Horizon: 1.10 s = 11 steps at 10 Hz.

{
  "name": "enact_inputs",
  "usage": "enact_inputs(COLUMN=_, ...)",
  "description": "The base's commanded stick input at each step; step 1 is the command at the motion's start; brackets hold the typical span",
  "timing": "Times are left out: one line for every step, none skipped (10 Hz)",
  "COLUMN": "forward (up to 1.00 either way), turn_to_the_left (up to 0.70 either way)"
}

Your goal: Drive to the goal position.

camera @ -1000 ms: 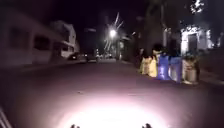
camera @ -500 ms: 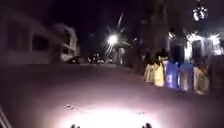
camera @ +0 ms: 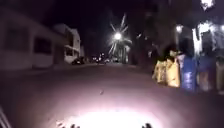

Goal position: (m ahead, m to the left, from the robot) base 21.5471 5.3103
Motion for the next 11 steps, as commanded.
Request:
enact_inputs(forward=0.85, turn_to_the_left=0.00)
enact_inputs(forward=0.85, turn_to_the_left=0.00)
enact_inputs(forward=0.85, turn_to_the_left=0.00)
enact_inputs(forward=0.85, turn_to_the_left=0.00)
enact_inputs(forward=0.85, turn_to_the_left=0.00)
enact_inputs(forward=0.85, turn_to_the_left=0.00)
enact_inputs(forward=0.85, turn_to_the_left=0.00)
enact_inputs(forward=0.85, turn_to_the_left=0.00)
enact_inputs(forward=0.85, turn_to_the_left=0.00)
enact_inputs(forward=0.85, turn_to_the_left=0.00)
enact_inputs(forward=0.85, turn_to_the_left=0.00)
